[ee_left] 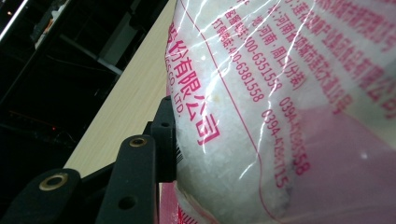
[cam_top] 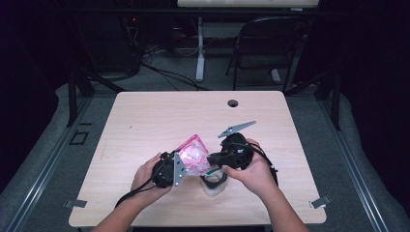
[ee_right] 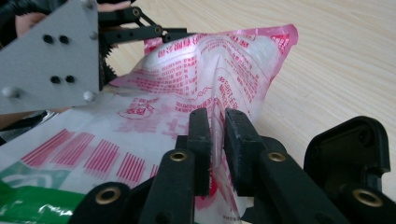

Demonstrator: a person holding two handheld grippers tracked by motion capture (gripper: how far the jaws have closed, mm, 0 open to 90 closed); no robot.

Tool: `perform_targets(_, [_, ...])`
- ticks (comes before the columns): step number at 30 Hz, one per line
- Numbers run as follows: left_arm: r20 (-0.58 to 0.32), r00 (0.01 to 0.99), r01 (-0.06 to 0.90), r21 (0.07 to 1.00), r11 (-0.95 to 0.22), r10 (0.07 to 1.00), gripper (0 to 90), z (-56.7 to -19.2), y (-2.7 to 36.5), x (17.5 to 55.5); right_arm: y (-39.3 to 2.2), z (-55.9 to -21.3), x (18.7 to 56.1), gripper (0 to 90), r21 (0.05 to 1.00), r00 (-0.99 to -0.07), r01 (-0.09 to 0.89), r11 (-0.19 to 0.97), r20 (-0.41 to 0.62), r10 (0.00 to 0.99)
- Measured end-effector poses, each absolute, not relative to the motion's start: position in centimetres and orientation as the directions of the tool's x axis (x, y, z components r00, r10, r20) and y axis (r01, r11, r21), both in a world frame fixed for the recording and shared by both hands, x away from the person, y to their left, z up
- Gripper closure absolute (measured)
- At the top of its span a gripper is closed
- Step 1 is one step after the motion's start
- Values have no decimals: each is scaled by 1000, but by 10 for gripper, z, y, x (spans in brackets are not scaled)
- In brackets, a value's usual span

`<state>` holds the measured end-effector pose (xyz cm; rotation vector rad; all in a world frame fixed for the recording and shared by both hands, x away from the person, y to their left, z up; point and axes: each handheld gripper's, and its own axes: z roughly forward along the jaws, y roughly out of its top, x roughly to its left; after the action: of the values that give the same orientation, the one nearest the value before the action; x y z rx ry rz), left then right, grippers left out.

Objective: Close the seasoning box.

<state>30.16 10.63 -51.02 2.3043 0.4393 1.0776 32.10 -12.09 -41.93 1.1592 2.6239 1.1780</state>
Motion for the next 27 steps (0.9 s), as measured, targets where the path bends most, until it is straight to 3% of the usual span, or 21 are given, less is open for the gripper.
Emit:
perform_targets(7, [608,639,46,581,-813,471,601,-507,105,301,-121,-420,321,900,636,-725,618,462,233,648])
perform_targets(27, [599,705,39,502,-864,379,603,-488,106,309,-119,-418,318,900,647,-731,602,468,212,649])
